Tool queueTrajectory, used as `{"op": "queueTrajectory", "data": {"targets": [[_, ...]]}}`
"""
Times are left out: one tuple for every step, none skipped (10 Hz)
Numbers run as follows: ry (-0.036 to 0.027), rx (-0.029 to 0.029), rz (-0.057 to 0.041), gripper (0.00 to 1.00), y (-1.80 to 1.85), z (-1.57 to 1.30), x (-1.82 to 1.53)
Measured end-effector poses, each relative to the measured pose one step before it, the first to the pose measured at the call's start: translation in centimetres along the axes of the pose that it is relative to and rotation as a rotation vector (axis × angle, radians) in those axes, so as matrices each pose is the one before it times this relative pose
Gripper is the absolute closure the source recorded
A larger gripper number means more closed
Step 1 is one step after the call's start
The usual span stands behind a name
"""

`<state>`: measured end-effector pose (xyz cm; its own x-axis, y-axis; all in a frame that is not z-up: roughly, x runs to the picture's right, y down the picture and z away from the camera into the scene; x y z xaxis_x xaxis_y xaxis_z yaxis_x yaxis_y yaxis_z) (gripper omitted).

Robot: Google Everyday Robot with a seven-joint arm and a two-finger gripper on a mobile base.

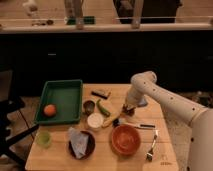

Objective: Place grapes in table surface

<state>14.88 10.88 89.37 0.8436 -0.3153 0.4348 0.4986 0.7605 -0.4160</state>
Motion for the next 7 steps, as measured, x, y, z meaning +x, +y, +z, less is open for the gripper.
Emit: {"op": "queueTrajectory", "data": {"targets": [[0.00112, -0.00111, -0.00302, 0.38, -0.096, -0.075, -0.202], [0.00193, -0.00016, -0.00403, 0.27, -0.186, -0.163, -0.265], [0.00142, -0.00034, -0.00375, 0.21, -0.123, -0.113, -0.219], [0.00076, -0.00067, -0.00195, 0.2, -0.043, -0.108, -0.121], [0.00061, -0.00195, -0.00027, 0.2, 0.008, -0.061, -0.077], [0.00201, -0.00257, 0.00215, 0.2, 0.015, -0.066, -0.032], [0.00102, -0.0008, 0.00163, 0.2, -0.034, -0.043, -0.019]]}}
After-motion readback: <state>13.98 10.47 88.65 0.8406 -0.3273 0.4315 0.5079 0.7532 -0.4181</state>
